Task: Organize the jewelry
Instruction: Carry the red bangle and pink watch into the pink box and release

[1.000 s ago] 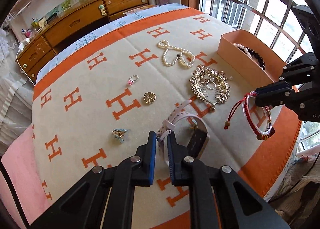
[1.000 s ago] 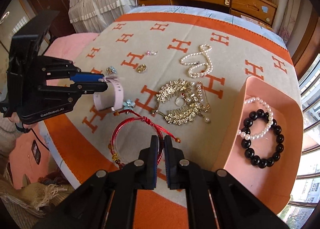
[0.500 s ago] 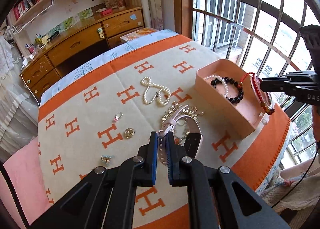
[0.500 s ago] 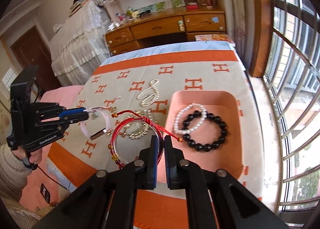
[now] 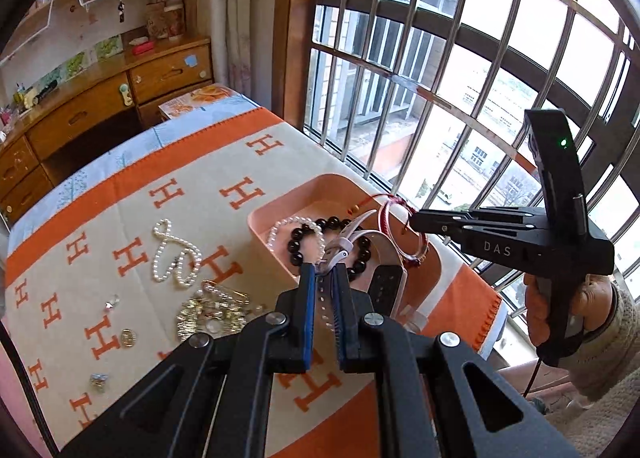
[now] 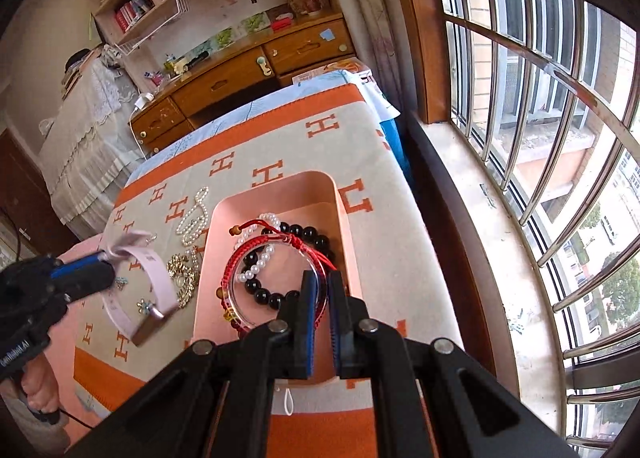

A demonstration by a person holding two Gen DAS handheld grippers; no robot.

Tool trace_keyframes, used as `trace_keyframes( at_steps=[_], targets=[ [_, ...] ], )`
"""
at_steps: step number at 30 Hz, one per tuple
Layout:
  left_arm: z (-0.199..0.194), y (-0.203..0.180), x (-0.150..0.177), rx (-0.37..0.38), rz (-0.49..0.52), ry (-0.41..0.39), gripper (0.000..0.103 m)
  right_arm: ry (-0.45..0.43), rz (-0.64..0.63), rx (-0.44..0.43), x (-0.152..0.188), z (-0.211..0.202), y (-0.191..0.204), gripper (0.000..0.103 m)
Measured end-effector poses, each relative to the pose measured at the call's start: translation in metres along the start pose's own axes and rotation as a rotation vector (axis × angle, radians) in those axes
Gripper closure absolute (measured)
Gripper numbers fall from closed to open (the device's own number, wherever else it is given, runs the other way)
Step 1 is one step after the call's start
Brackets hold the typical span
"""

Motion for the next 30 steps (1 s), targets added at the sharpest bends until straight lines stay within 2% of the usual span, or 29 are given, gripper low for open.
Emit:
trace_keyframes(
  at_steps=[5, 9, 12, 15, 16, 17, 19, 23, 27, 30],
  targets=[
    [0.051, -0.013, 0.019, 0.048, -0.028, 0.089, 0.097, -0.039, -0.005, 0.013, -0.011, -0.003, -0.001, 0.097],
    [0.077, -0.016, 0.039, 0.067, -0.042, 0.159, 0.096, -0.03, -0.014, 0.007, -0.013, 0.004, 0.001, 0.097],
    [0.073, -0.018, 0.042, 0.058, -0.035, 0.128, 0.094, -0.025, -0.032, 0.013, -0.012, 0.009, 0.005, 0.097],
    [0.06, -0.017, 0.041, 0.051, -0.055, 0.09, 0.083, -0.011, -0.043, 0.007, -0.012, 0.017, 0.01, 0.097],
    [0.055, -0.016, 0.041, 0.032, -0.053, 0.068, 0.071, -0.004, -0.045, 0.003, -0.012, 0.02, 0.012, 0.097],
    [0.047, -0.013, 0.04, -0.003, -0.053, 0.042, 0.047, 0.0, -0.05, 0.001, -0.013, 0.023, 0.014, 0.097],
    [0.033, -0.007, 0.039, -0.092, -0.057, -0.027, 0.024, 0.007, -0.062, 0.01, -0.013, 0.029, 0.017, 0.097],
    [0.008, 0.004, 0.039, -0.183, -0.068, -0.098, 0.024, 0.045, -0.059, 0.038, -0.009, 0.041, 0.018, 0.096],
    [-0.01, 0.026, 0.044, -0.243, -0.143, -0.135, 0.023, 0.096, -0.038, 0.091, -0.004, 0.05, 0.014, 0.094],
    [-0.019, 0.043, 0.051, -0.266, -0.215, -0.144, 0.018, 0.099, -0.03, 0.089, -0.001, 0.048, 0.017, 0.093]
  ],
)
Point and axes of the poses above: each gripper's, at about its wrist camera, not at the fingertips, and z roughly the way its jaws point, y to its left, x to its underside, the point moved 9 cm from there along z, roughly the way its jaws point
